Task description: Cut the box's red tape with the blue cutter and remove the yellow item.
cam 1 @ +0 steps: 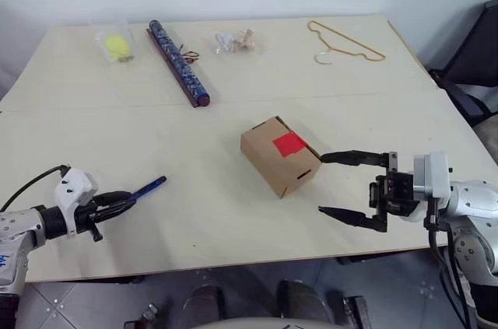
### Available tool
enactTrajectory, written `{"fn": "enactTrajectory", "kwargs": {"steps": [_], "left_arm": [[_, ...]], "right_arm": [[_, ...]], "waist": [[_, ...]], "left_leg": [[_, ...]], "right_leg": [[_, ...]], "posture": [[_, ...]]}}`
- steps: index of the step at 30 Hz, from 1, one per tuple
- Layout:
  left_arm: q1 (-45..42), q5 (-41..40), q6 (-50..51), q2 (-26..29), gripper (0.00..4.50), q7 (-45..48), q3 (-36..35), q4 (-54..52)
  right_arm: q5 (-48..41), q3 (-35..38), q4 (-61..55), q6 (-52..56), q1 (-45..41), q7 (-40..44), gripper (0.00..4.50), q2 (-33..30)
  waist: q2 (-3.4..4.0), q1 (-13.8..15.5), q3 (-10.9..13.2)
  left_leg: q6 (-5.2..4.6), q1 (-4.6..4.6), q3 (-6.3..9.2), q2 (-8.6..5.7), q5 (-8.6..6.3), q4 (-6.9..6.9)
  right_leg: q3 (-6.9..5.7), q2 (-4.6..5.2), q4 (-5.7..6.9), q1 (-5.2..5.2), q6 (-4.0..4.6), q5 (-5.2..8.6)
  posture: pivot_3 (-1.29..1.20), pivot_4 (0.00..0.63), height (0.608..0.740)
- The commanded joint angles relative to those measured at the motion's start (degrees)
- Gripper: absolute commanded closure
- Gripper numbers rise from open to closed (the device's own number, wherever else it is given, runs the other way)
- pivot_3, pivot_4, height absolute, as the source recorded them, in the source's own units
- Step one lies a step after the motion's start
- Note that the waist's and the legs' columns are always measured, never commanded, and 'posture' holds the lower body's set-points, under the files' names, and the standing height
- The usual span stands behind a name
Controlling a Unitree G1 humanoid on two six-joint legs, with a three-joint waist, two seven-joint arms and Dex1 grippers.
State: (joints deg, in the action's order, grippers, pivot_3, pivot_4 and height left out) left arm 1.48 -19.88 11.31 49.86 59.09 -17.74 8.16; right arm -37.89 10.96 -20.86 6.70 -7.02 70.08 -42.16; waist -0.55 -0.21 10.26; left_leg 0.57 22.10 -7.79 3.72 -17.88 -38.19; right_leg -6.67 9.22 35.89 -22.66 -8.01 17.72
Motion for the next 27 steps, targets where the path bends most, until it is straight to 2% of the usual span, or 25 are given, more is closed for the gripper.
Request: {"fn": "enactTrajectory", "kwargs": {"steps": [1,2,6,11,15,21,24,26,27], "left_arm": [[1.31,2.26,1.07,-1.19,3.26,0.06,3.76,1.55],[1.24,2.18,1.19,-1.32,3.26,-0.12,4.01,1.36],[1.45,1.71,1.54,-1.96,4.01,-0.14,5.15,-0.46],[0.52,0.19,2.18,-2.69,4.02,-0.58,4.96,-6.26],[0.14,-0.27,3.48,-0.95,4.02,0.99,6.98,-14.4],[-4.02,-0.1,12.51,1.45,4.02,4.69,19.45,-29.77],[-10.46,3.98,14.86,-1.3,4.02,3.7,28.12,-30.65],[-16.09,6.47,19.21,-4.44,4.02,1.9,33.76,-30.66],[-19.03,7.03,22.54,-6.52,4.02,0.86,36.39,-30.99]], "right_arm": [[-0.79,0.11,-1.99,-0.12,-0.36,-0.42,0.0,0.24],[-0.76,0.01,-1.9,-0.13,-0.51,-0.46,0.0,0.27],[-0.62,-0.44,-1.3,-0.32,-1.19,-0.59,0.0,0.37],[-0.67,0.09,-1.28,-0.3,-0.83,-0.3,0.0,-0.34],[-1.52,0.8,-2.28,1.33,0.72,0.62,0.0,-2.18],[-3.73,-1.52,-7.34,7.09,3.41,-1.24,0.0,-2.97],[-5.89,-1.85,-10.38,13.73,6.5,-4.07,0.0,-4.67],[-2.18,-3.15,-10.81,13.46,8.63,-4.7,0.0,-5.35],[0.06,-4.19,-10.7,13.34,9.22,-5.65,0.4,-5.48]], "waist": [[0.17,0.03,-0.1],[0.21,0.08,-0.12],[0.34,0.14,-0.2],[0.37,0.45,-0.22],[0.32,0.6,-0.2],[0.2,0.26,-0.12],[0.18,0.46,-0.11],[0.16,0.56,-0.1],[0.09,0.68,-0.06]], "left_leg": [[0.0,-0.02,-0.02,0.0,0.0,0.0],[0.0,-0.04,-0.02,0.0,0.0,0.0],[0.0,-0.05,-0.02,-0.01,0.0,-0.01],[-0.01,-0.04,-0.01,-0.03,0.0,-0.04],[-0.03,0.0,0.0,-0.04,-0.01,-0.08],[-0.03,0.06,0.0,-0.03,-0.01,-0.07],[-0.03,0.06,0.01,-0.04,-0.01,-0.08],[-0.02,0.08,0.03,-0.04,0.0,-0.11],[-0.02,0.07,0.02,-0.05,0.0,-0.14]], "right_leg": [[0.02,0.0,-0.02,0.0,0.0,0.0],[0.03,0.0,-0.03,0.0,0.0,0.0],[0.05,0.01,-0.04,0.0,0.0,0.0],[0.05,0.02,-0.03,0.02,-0.01,0.0],[0.06,0.02,-0.03,0.03,-0.03,-0.02],[0.06,0.0,-0.02,0.0,-0.03,-0.02],[0.06,0.0,-0.07,0.0,-0.03,-0.02],[0.06,-0.02,-0.14,0.0,-0.03,-0.02],[0.07,-0.02,-0.15,0.0,-0.03,-0.02]], "posture": [[0.0,0.15,0.74],[0.0,0.15,0.74],[0.0,0.15,0.74],[0.0,0.15,0.74],[0.0,0.15,0.74],[0.0,0.15,0.74],[0.0,0.15,0.74],[0.0,0.15,0.74],[0.0,0.15,0.74]]}}
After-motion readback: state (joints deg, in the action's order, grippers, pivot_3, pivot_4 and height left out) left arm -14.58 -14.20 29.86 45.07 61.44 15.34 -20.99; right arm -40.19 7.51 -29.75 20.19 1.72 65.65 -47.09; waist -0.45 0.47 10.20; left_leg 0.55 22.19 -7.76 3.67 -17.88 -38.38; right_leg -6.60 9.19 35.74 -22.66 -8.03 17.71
